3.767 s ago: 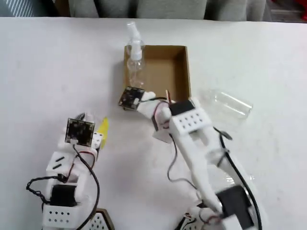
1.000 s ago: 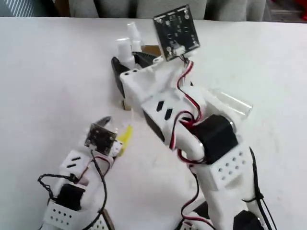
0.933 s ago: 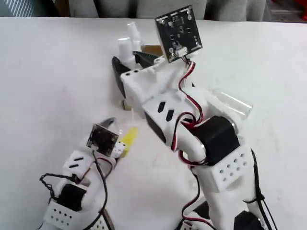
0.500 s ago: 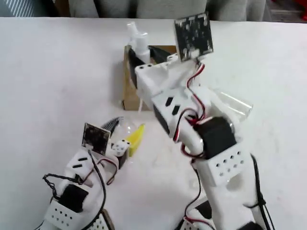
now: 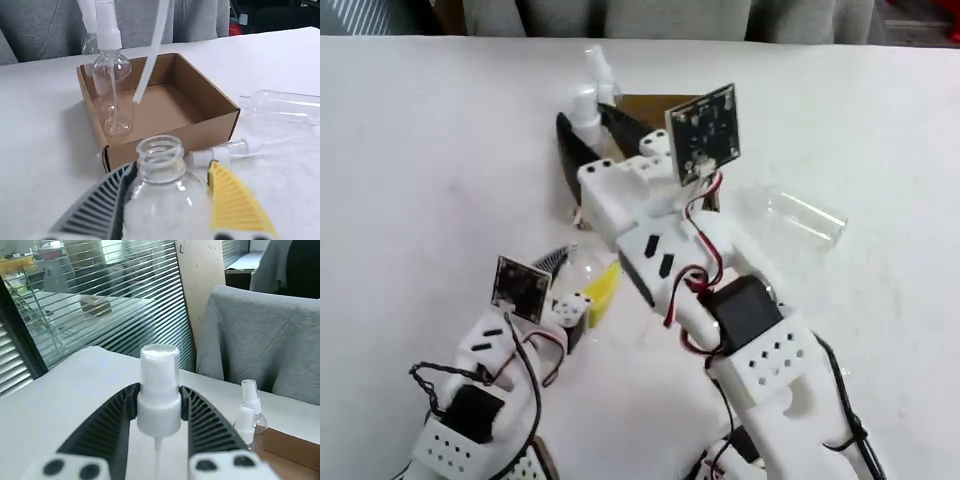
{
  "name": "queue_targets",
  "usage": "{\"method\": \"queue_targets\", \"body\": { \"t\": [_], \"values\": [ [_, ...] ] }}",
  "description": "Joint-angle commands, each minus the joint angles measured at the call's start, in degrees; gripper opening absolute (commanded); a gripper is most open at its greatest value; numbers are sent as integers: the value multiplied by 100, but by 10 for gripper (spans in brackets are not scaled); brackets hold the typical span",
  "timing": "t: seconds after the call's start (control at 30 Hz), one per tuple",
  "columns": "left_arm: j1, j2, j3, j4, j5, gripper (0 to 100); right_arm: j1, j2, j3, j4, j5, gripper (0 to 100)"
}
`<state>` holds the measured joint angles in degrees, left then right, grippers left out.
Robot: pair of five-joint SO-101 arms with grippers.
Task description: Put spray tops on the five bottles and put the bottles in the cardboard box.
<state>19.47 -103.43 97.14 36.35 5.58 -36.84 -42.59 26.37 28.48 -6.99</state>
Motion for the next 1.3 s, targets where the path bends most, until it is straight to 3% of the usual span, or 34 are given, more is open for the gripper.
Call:
{"method": "queue_targets", "body": {
  "t": [0.0,0.63,0.97,1.27],
  "values": [
    [31,-136,-18,62,35,57,-57,-154,-26,-119,0,16],
    [31,-136,-18,62,26,57,-66,-303,360,40,18,16],
    [31,-136,-18,62,26,57,-75,-620,334,84,404,16],
    [31,-136,-18,62,26,57,-505,-576,334,532,396,16]
  ]
}}
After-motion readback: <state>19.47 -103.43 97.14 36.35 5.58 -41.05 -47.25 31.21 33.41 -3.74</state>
